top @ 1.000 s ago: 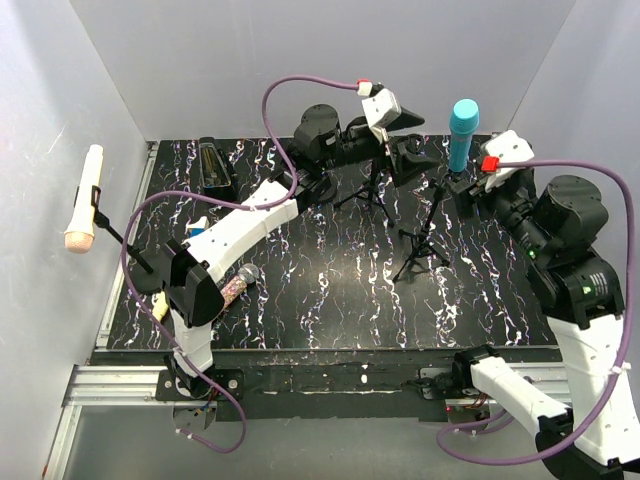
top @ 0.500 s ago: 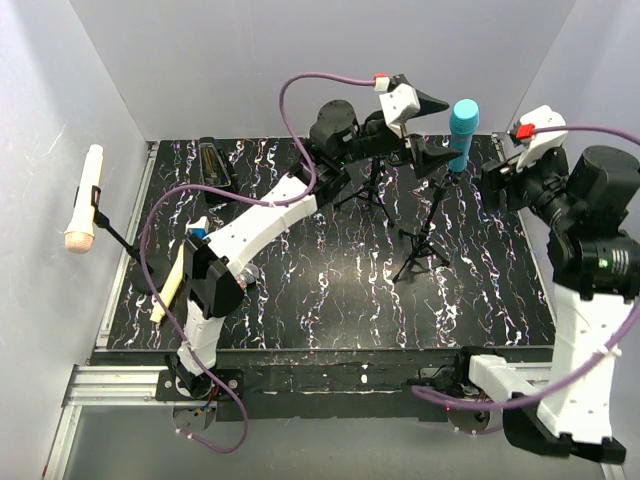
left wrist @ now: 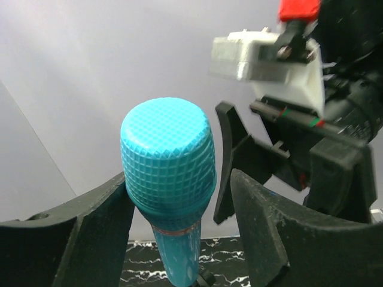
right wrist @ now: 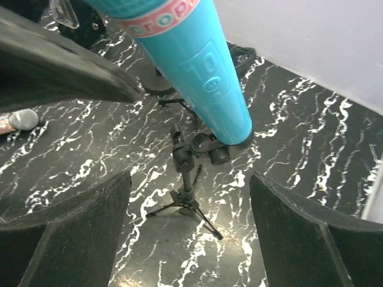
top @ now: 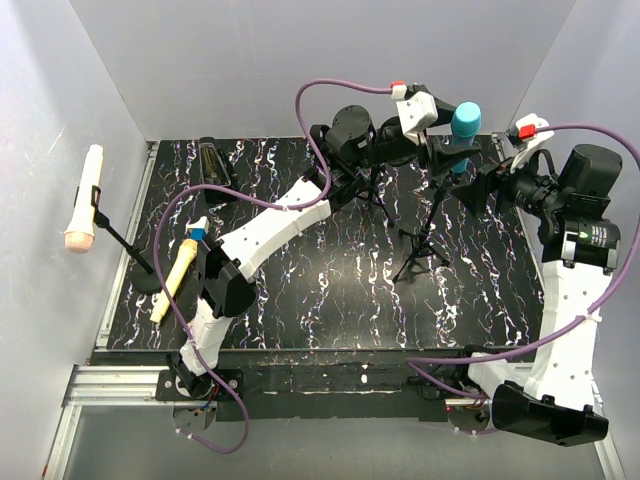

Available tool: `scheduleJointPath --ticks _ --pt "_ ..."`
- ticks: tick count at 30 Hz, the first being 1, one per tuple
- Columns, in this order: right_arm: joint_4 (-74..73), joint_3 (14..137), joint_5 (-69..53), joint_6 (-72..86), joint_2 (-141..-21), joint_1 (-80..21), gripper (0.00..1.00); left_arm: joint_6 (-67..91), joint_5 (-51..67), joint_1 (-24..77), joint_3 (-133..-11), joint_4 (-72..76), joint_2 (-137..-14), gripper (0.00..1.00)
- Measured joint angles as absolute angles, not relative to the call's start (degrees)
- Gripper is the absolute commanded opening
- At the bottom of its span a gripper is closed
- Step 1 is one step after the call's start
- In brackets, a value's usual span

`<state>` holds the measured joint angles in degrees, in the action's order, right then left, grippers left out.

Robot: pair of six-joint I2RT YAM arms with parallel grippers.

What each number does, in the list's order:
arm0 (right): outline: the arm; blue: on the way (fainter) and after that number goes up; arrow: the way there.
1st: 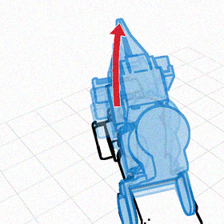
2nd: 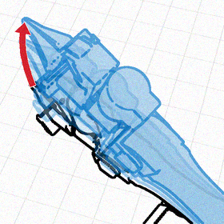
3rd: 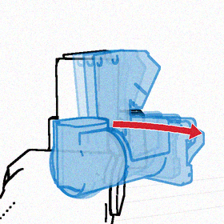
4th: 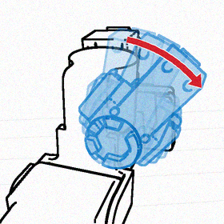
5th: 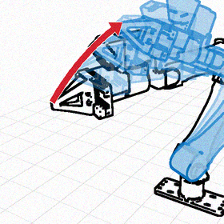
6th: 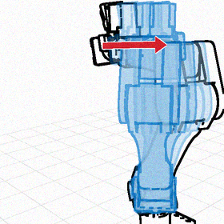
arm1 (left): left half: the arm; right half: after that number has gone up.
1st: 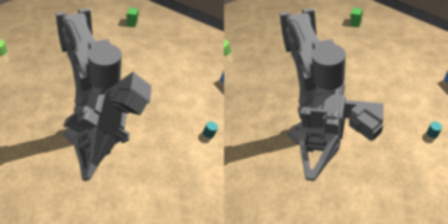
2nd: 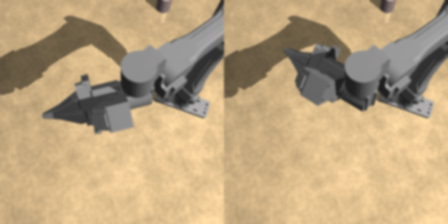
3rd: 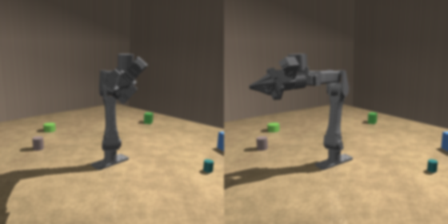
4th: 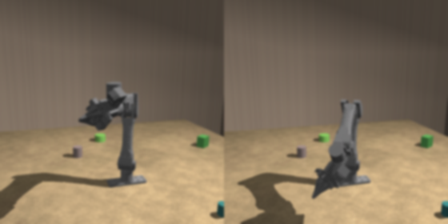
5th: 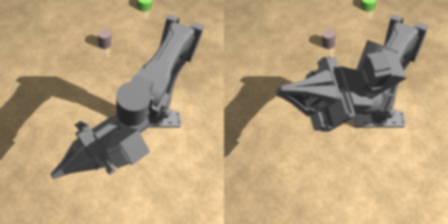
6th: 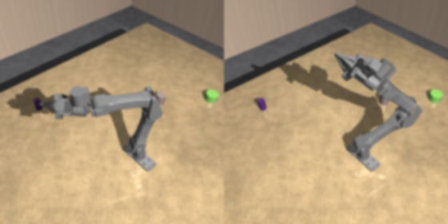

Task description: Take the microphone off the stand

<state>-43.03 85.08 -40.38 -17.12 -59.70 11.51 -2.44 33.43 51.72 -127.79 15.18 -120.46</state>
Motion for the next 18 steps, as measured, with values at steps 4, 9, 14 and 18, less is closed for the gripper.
scheduleJointPath --ticks 4,9,14,18 --pt "-38.44 81.41 -41.71 -12.58 -59.77 11.51 0.88 -2.94 33.43 51.94 -128.31 15.57 -120.46 0.51" --pt "-31.64 76.88 -40.99 -7.16 -60.71 11.51 0.89 -2.9 33.43 52.03 -128.31 15.31 -120.46 0.47" --pt "-26.94 74.5 -39.29 -3.36 -63.61 11.09 0.9 -2.98 33.43 52.03 -128.31 14.83 -120.46 0.59" --pt "-24.38 73.91 -38.09 -0.23 -65.69 11.07 0.83 -3.2 32.91 52.07 -128.31 14.0 -120.46 0.75"
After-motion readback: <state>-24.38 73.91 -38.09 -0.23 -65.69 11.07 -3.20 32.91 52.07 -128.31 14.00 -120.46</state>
